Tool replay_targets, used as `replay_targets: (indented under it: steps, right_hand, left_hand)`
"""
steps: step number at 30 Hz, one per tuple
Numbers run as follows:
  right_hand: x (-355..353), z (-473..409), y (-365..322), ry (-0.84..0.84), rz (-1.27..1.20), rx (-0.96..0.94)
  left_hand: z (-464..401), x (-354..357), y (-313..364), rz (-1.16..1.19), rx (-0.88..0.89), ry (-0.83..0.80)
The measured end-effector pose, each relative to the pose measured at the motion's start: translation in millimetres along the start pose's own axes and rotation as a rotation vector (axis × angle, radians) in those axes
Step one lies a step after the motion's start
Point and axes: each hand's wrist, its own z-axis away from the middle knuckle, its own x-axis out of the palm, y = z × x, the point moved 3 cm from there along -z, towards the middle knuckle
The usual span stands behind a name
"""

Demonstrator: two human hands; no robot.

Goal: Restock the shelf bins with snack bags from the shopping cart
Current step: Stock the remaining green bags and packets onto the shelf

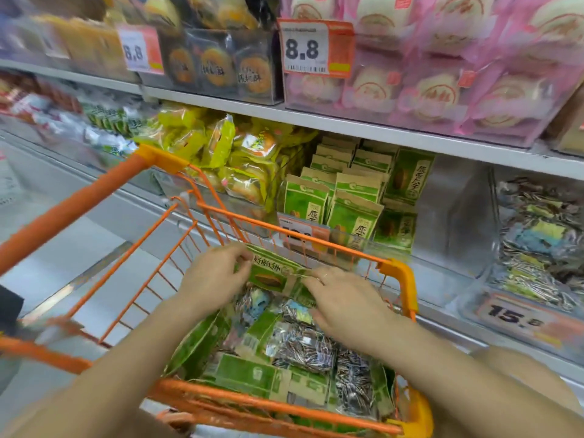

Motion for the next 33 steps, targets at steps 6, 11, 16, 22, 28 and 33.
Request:
replay_targets:
  steps: [6,11,16,22,28,33]
  right_hand:
    - [29.7,-31.5,18.6,-0.302,0.193,0.129]
    - [36.5,-31.6,18.5,-0.33,0.183,0.055]
    - [24.1,-30.8,23.2,-0.169,-0.108,0.057]
    - [16.6,-23.2,23.4,-0.046,-0.44,0.086]
    - [7.5,-18.0,25.9,0.2,-0.524,0.111]
    - [1.8,-7.6,28.0,0.4,-0.679,0.249]
  left_hand:
    - [-6.3,10.8,-28.5,0.136,-0.274,0.067]
    - [-7.8,28.4,-26.6,0.208,-0.301,-0.08]
    - [-17.5,25.7,-26.5,0.383,-0.387,-0.175]
    - [-29.1,28.2,-36.9,0.354,-0.428,-0.125]
    - [-20.2,36.0,-27.0,0.198,-0.25,-0.081]
    - [-16.8,-7.1,-6.3,0.496,-0.172,0.238]
